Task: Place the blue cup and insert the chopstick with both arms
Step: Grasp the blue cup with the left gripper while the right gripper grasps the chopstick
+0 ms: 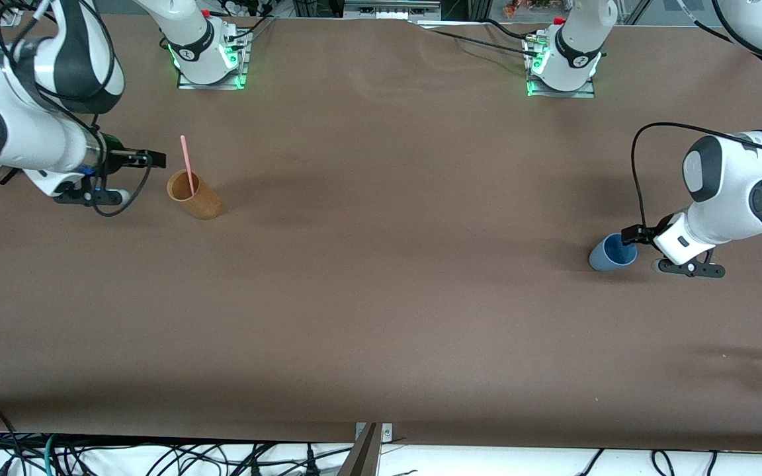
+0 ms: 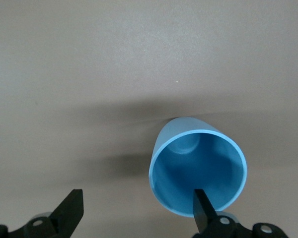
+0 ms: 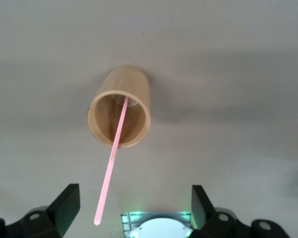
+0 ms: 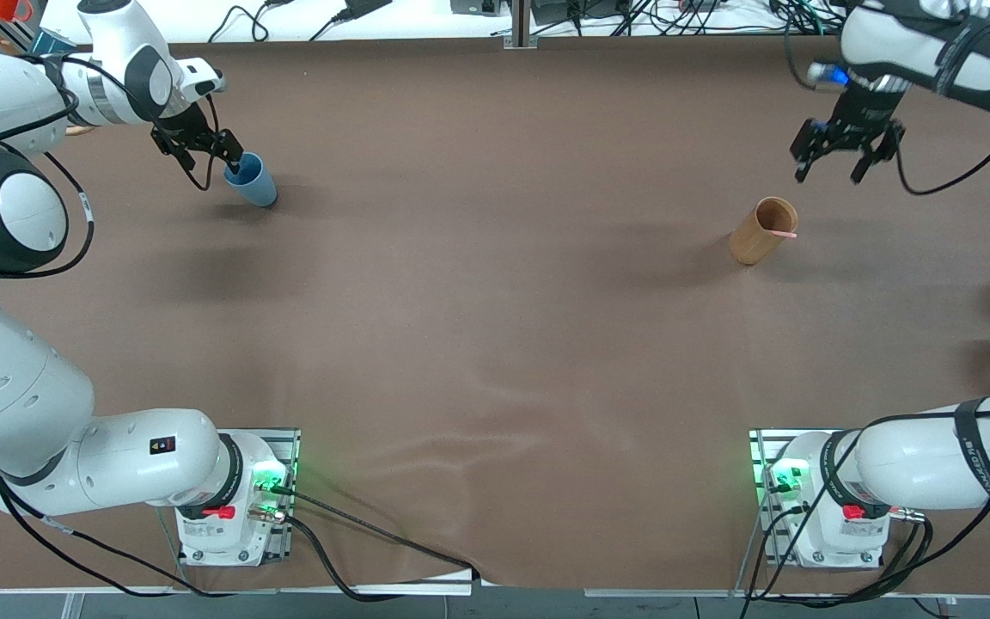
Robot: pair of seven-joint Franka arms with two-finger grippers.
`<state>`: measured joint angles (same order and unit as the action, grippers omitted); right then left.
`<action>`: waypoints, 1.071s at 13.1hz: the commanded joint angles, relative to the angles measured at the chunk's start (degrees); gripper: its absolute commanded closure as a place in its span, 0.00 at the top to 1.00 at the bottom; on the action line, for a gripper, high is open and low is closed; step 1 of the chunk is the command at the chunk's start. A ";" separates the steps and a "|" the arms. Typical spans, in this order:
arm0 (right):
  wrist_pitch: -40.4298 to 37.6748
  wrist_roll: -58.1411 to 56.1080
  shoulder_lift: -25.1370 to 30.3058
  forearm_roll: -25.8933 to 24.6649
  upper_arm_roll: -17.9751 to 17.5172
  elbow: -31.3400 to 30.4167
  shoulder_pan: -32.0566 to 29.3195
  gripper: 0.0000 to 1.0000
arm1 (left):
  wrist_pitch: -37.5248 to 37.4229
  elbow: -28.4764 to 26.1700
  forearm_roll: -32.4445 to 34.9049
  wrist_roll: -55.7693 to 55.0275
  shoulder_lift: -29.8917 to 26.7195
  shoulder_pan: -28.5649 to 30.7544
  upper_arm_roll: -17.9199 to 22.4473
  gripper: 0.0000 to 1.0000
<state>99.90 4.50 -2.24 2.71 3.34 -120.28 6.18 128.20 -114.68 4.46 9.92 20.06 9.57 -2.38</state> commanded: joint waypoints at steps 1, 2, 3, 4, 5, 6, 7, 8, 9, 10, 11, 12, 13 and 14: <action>4.85 1.12 -1.70 3.70 -0.97 -5.38 -0.11 0.92 | 3.27 -1.33 1.51 -0.95 0.59 -0.08 0.09 0.97; 5.65 1.21 -2.32 3.97 -1.05 -5.92 -0.02 0.88 | 4.06 -1.33 1.43 -0.95 1.20 -0.08 0.09 0.96; 5.66 1.30 -2.94 4.23 -1.05 -5.84 -0.02 0.81 | 4.94 -1.33 1.43 -1.21 1.91 -0.08 0.09 0.93; 5.74 1.38 -3.99 4.41 -1.05 -5.75 0.15 0.76 | 5.47 -1.33 1.43 -1.56 2.44 0.01 0.18 0.88; 5.83 1.47 -5.22 4.76 -1.05 -5.75 0.33 0.69 | 5.74 -1.33 1.43 -1.65 2.79 -0.08 0.09 0.80; 5.66 1.47 -5.66 4.93 -1.05 -5.75 0.33 0.61 | 5.83 -1.25 1.43 -1.65 3.05 -0.08 0.09 0.63; 4.96 1.47 -5.76 4.93 -1.05 -5.75 0.42 0.52 | 5.83 -1.07 1.43 -1.65 3.06 -0.08 0.09 0.39; 4.87 1.47 -5.76 4.93 -1.05 -5.58 0.50 0.49 | 5.83 -1.07 1.43 -1.65 3.06 0.01 0.09 0.20; 4.87 1.47 -5.76 4.93 -1.05 -5.58 1.03 0.42 | 5.74 -1.07 1.43 -1.65 3.06 -0.08 0.09 0.05; 4.78 1.47 -5.67 4.93 -1.05 -5.49 1.29 0.31 | 5.65 -0.98 1.43 -1.65 3.06 0.01 0.09 0.00; 4.69 1.47 -5.67 4.93 -1.05 -5.49 1.30 0.23 | 5.48 -0.98 1.43 -1.74 3.06 0.01 0.09 0.00; 4.52 1.47 -5.76 4.93 -1.05 -5.49 1.47 0.18 | 5.22 -0.72 1.43 -1.74 3.06 0.01 0.09 0.00; 4.43 1.47 -5.76 4.93 -1.05 -5.49 1.91 0.11 | 4.95 -0.55 1.25 -1.74 3.06 -0.08 0.09 0.00; 4.43 1.47 -5.76 4.93 -1.05 -5.49 2.00 0.05 | 4.95 -0.11 0.82 -1.74 2.97 -0.08 0.09 0.00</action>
<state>104.93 5.24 -8.77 6.70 2.40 -125.40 7.74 133.52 -115.40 4.46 9.22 23.16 9.54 -2.41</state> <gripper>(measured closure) 0.881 0.934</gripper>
